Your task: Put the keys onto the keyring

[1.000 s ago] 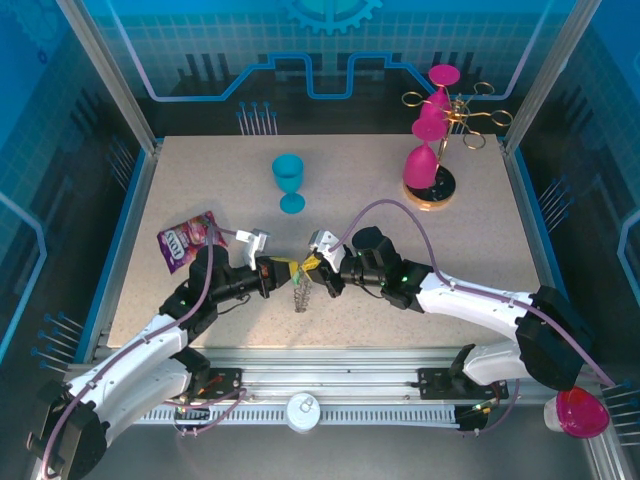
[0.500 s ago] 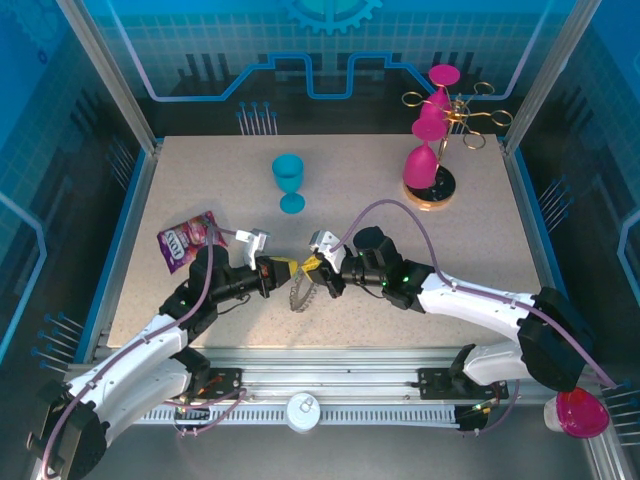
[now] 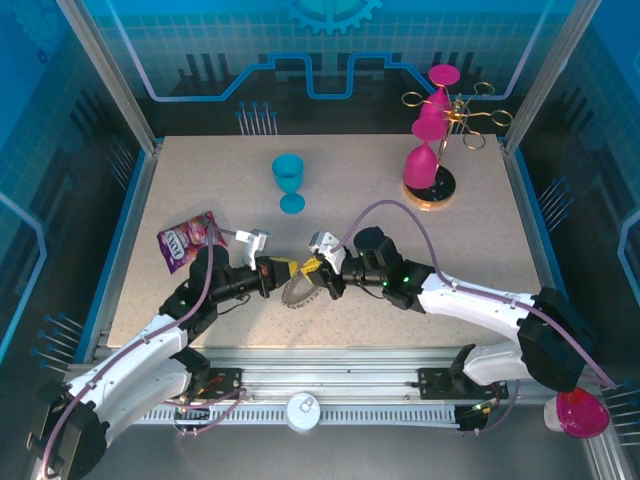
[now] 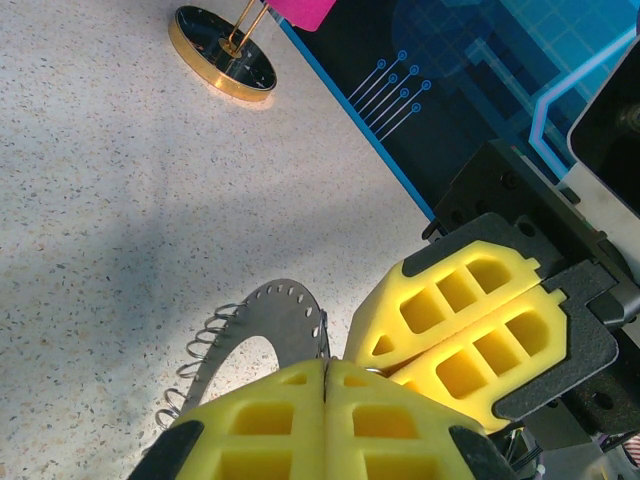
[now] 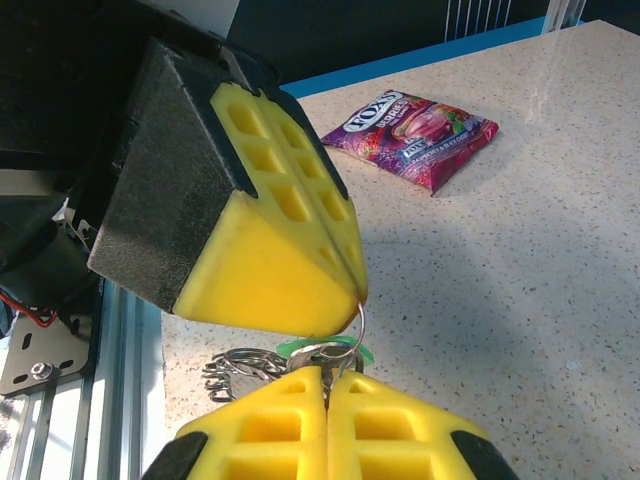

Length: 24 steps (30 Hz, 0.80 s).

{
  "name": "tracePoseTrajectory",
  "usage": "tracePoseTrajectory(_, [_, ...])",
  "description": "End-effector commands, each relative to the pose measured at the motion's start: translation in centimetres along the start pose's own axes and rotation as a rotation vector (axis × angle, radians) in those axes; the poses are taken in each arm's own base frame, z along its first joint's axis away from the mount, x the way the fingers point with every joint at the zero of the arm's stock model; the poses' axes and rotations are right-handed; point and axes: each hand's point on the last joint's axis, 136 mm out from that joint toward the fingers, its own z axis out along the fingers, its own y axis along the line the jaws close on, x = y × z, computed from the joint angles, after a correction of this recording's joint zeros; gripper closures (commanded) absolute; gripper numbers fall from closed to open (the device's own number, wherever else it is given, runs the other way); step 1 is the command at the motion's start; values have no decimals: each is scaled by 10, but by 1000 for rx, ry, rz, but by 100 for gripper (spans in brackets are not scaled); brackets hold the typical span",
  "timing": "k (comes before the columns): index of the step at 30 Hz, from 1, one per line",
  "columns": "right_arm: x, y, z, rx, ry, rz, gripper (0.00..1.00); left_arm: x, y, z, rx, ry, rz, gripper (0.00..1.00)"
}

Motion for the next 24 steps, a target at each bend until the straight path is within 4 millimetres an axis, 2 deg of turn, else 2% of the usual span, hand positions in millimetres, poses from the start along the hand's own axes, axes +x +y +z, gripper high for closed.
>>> tracePoseTrajectory(1, [-39,30,-8,-134,-132,-61,100,1,15,0,-68,-2,-33,100])
tracePoseTrajectory(6, [-40,29,-6,-133,-135,-50,100,1,12,-1,-53,-3,-27,100])
tracePoseTrajectory(15, [-53,28,-6,-129,-201,-27,100,2,13,-1,-57,-3,-29,100])
tracePoseTrajectory(21, [-34,11,-10,-93,-173,14,100,-3,11,-6,-66,-29,5,100])
tracePoseTrajectory(24, [-28,11,-14,-147,-166,31,100,-7,7,-10,-62,-48,53,100])
